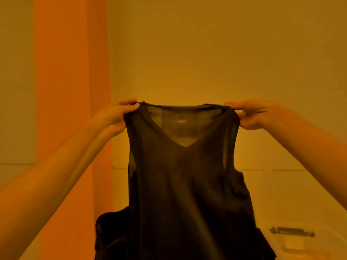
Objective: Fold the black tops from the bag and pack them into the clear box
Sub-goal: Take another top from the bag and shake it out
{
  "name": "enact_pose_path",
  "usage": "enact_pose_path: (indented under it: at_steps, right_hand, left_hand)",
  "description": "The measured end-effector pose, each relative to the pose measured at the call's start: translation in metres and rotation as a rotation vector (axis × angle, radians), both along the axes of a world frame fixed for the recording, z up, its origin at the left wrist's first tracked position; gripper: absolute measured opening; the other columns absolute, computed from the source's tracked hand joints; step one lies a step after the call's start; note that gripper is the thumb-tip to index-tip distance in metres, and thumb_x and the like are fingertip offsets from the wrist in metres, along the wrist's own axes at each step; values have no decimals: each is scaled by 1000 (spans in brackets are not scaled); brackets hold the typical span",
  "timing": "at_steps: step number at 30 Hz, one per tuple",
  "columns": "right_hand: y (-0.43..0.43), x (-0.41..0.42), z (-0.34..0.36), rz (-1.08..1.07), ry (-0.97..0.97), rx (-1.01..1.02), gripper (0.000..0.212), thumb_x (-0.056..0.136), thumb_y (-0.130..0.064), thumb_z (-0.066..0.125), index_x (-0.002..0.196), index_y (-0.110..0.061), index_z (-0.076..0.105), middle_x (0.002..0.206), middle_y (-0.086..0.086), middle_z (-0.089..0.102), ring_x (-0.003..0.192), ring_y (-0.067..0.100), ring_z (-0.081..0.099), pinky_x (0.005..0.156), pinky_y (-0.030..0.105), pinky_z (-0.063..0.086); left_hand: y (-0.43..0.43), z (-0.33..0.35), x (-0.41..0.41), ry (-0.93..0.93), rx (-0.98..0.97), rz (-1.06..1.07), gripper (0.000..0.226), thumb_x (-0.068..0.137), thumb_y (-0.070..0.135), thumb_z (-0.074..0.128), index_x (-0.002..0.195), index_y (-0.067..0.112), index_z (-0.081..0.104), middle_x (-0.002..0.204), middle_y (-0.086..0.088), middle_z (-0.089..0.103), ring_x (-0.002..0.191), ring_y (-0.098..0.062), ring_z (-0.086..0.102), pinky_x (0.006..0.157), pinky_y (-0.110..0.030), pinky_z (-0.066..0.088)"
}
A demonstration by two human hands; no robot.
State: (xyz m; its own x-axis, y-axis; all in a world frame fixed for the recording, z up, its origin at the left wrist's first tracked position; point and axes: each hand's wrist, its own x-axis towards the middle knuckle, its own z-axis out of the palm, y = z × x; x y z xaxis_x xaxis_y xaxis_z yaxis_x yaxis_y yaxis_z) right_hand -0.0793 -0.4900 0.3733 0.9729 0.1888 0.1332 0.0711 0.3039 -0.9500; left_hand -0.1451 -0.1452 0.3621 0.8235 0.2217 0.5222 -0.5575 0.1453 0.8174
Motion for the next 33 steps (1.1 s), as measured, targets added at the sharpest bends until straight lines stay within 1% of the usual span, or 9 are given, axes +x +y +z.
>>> enact_pose_path:
  at_steps: [3, 6, 12, 14, 18, 22, 26, 29, 33]
  right_hand:
    - [-4, 7, 5, 28, 10, -38, 15, 83, -7, 69, 97, -4, 72, 87, 19, 74, 62, 27, 74, 61, 36, 62]
    - [-3, 20, 8, 4, -17, -34, 10, 89, -12, 70, 96, -6, 73, 87, 15, 75, 64, 25, 74, 58, 33, 62]
    - [-11, 40, 8, 4, -67, 99, 13, 90, -12, 69, 102, -13, 72, 94, 4, 76, 75, 16, 75, 64, 23, 61]
    - [-11, 44, 7, -15, -117, 145, 11, 92, -9, 67, 99, -14, 72, 93, 3, 74, 73, 14, 74, 62, 21, 60]
    - [-3, 52, 3, -145, -310, 37, 14, 92, -5, 67, 102, -14, 71, 101, 5, 71, 94, 14, 69, 66, 18, 59]
    - [-3, 61, -5, -265, -472, -18, 7, 90, -7, 71, 94, -13, 72, 94, 3, 71, 91, 14, 70, 65, 17, 56]
    - [-4, 72, -14, -324, -618, -160, 1, 93, -20, 70, 92, -20, 71, 91, -3, 68, 86, 8, 63, 74, 24, 48]
    - [-6, 76, -13, -360, -621, -256, 6, 95, -22, 68, 89, -23, 69, 89, -7, 66, 87, 7, 57, 77, 25, 39]
    - [-11, 79, -6, -269, -611, -207, 15, 99, -15, 61, 84, -17, 63, 83, -2, 63, 83, 11, 60, 73, 22, 45]
  left_hand:
    - [-3, -2, 4, 24, 48, 24, 17, 93, -6, 62, 95, 10, 67, 66, -1, 74, 59, -8, 72, 56, -18, 57]
    - [-2, -1, 13, 10, 65, 68, 12, 92, 0, 67, 92, 12, 67, 67, 2, 73, 61, -6, 71, 58, -17, 57]
    - [8, 13, 24, -12, -64, -51, 11, 94, 9, 65, 100, 17, 70, 75, 4, 76, 69, -6, 74, 60, -16, 56]
    - [10, 12, 26, -12, -3, -42, 16, 92, 4, 65, 101, 16, 71, 78, 3, 77, 72, -7, 74, 62, -16, 56]
    - [9, 6, 30, -86, 154, 102, 12, 89, 2, 69, 95, 12, 72, 90, -4, 73, 82, -11, 73, 67, -19, 58]
    - [8, -1, 40, -109, 299, 223, 2, 92, 9, 70, 92, 11, 70, 93, -6, 67, 89, -15, 68, 68, -19, 59]
    - [12, -5, 53, -142, 432, 345, 6, 95, 19, 69, 90, 19, 67, 78, 6, 63, 84, -13, 61, 76, -27, 51]
    - [18, -7, 60, -241, 468, 264, 9, 98, 15, 65, 89, 18, 64, 76, 9, 64, 77, -6, 60, 75, -24, 45]
    - [20, -7, 62, -318, 690, 197, 8, 94, 15, 67, 102, 17, 68, 79, 10, 61, 74, -1, 59, 67, -13, 45]
